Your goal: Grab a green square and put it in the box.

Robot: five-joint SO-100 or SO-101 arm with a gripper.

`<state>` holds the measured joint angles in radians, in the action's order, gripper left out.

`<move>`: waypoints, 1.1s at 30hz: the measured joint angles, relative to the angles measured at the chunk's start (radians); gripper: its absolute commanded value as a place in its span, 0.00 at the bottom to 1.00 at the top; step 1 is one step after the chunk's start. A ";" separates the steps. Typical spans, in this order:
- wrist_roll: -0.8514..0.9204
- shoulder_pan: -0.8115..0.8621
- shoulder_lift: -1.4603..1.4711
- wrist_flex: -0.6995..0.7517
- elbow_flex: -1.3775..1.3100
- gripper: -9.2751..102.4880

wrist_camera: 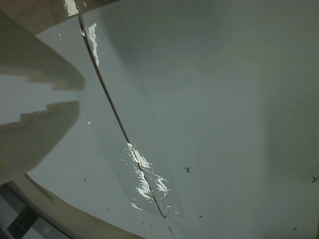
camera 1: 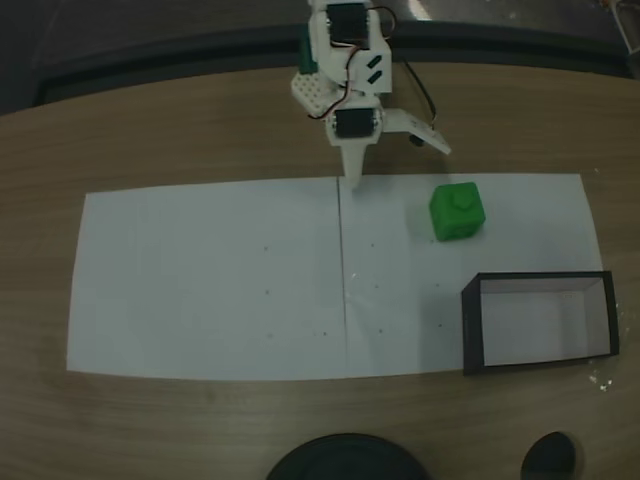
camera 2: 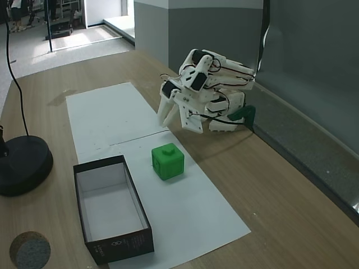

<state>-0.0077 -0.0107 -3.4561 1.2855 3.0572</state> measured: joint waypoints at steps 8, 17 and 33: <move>0.000 0.000 0.000 0.000 0.000 0.08; 0.000 0.000 0.000 0.000 0.000 0.09; 0.291 -0.040 0.014 -0.153 -0.382 0.27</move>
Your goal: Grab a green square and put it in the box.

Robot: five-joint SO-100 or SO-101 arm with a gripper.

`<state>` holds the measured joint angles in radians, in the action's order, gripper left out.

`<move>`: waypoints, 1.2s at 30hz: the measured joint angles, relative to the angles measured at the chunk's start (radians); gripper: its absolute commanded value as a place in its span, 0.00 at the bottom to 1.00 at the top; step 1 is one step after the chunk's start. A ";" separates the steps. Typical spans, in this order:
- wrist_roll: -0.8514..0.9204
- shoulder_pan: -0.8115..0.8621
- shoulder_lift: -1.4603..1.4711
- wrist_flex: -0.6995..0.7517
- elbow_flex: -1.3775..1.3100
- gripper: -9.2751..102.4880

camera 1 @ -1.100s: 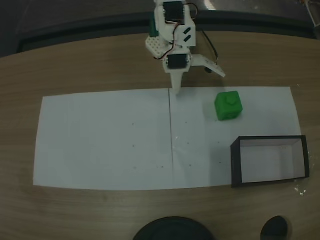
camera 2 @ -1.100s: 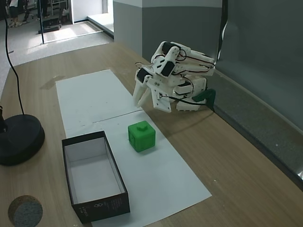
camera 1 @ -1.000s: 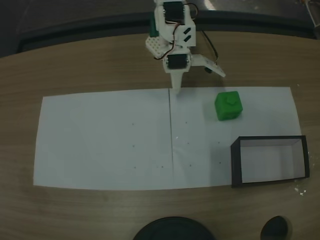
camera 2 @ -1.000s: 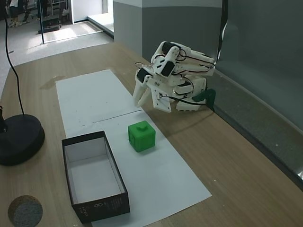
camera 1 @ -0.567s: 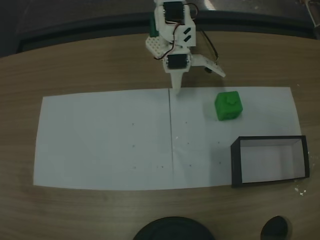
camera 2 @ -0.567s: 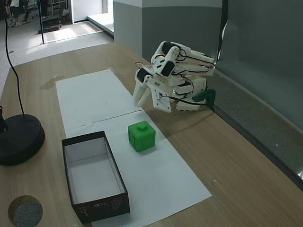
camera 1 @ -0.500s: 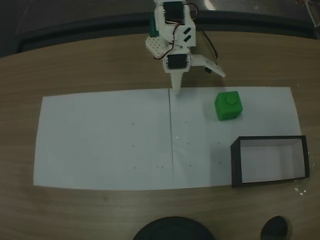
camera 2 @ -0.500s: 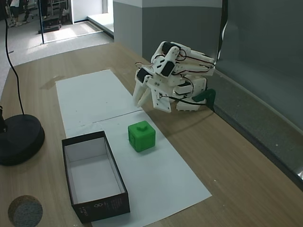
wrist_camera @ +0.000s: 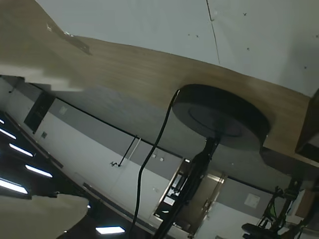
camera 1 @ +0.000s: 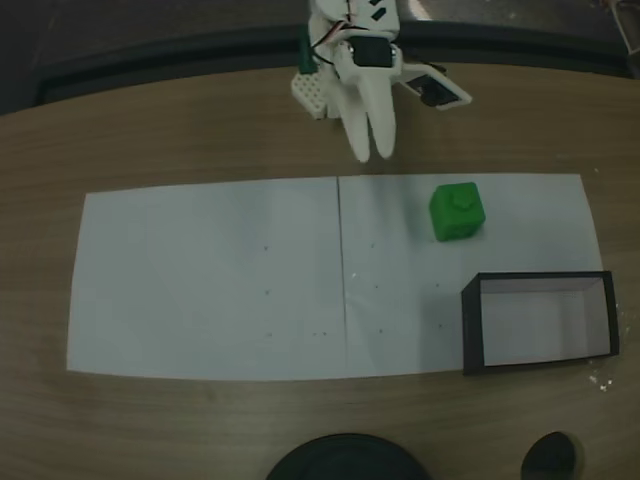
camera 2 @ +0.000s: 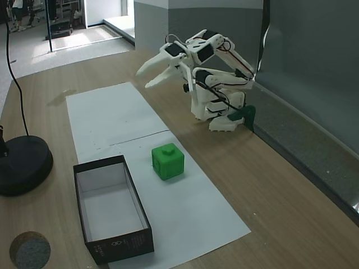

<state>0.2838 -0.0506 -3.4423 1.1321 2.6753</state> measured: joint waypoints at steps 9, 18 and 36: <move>-0.066 -0.106 0.551 0.052 -0.272 0.27; -0.212 -0.385 1.215 0.531 -0.859 0.44; -0.222 -0.502 1.574 0.270 -0.733 0.45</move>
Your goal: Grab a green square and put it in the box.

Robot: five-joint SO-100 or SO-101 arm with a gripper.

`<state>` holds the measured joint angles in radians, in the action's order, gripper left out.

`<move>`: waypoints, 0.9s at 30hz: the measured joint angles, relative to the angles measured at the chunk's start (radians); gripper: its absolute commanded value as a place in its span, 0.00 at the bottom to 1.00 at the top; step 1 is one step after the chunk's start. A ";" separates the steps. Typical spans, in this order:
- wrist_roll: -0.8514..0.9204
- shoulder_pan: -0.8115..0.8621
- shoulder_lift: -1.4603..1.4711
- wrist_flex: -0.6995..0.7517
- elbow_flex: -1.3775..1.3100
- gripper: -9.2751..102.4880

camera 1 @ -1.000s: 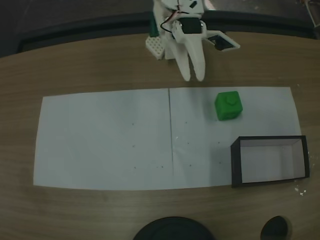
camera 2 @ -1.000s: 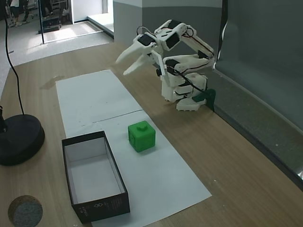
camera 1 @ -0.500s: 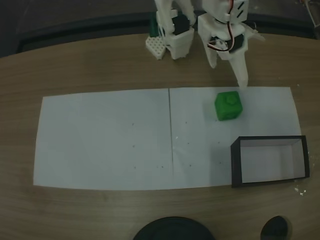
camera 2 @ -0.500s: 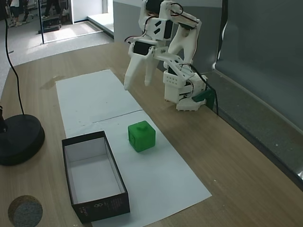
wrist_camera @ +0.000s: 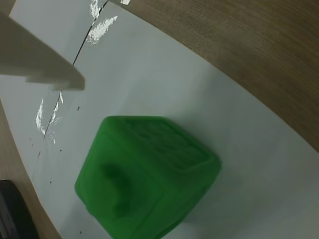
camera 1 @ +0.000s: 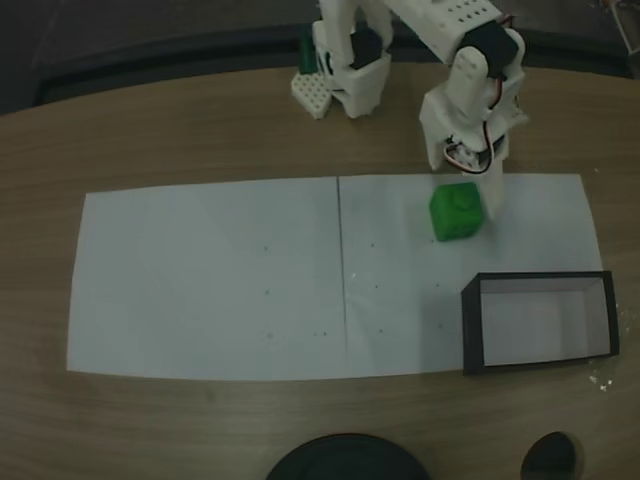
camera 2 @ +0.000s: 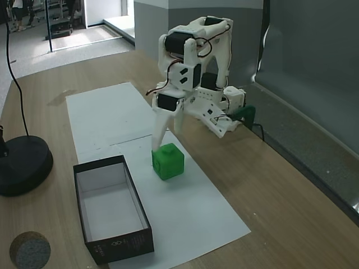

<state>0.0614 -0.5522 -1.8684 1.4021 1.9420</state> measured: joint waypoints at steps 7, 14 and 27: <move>-0.002 -0.003 0.000 -0.130 0.135 0.45; -0.002 -0.003 0.000 -0.176 0.163 0.45; -0.002 -0.005 0.000 -0.209 0.163 0.31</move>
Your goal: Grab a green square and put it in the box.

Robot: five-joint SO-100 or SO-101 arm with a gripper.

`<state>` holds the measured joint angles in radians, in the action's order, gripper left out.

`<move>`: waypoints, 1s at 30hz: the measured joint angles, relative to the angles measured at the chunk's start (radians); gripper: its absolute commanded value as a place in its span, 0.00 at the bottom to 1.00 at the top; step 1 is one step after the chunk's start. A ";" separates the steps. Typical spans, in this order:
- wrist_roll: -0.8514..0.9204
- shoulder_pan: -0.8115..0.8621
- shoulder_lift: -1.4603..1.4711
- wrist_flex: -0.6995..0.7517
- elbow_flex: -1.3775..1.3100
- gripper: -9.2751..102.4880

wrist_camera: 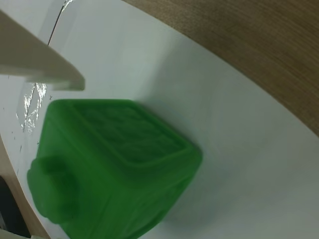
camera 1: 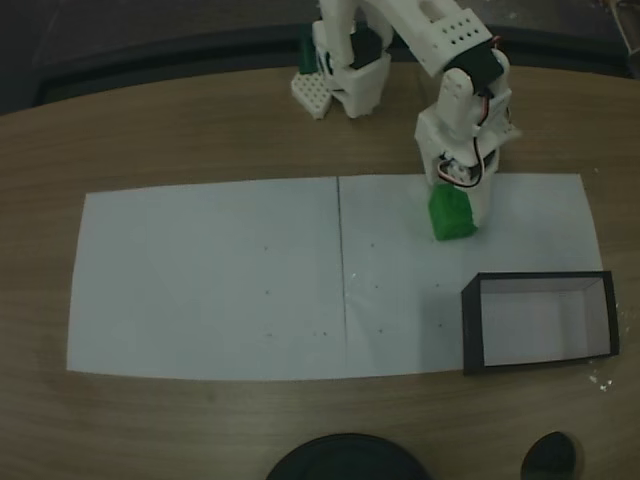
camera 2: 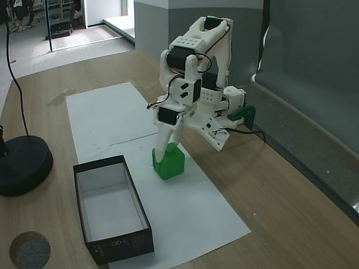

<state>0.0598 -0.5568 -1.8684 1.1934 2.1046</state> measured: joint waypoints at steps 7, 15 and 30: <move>-0.002 0.003 -0.011 -0.003 -0.020 0.15; 0.000 0.000 -0.015 -0.003 -0.025 0.12; 0.126 0.011 0.002 0.314 -0.586 0.12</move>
<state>0.1856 -0.5461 -1.8669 1.5079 1.5186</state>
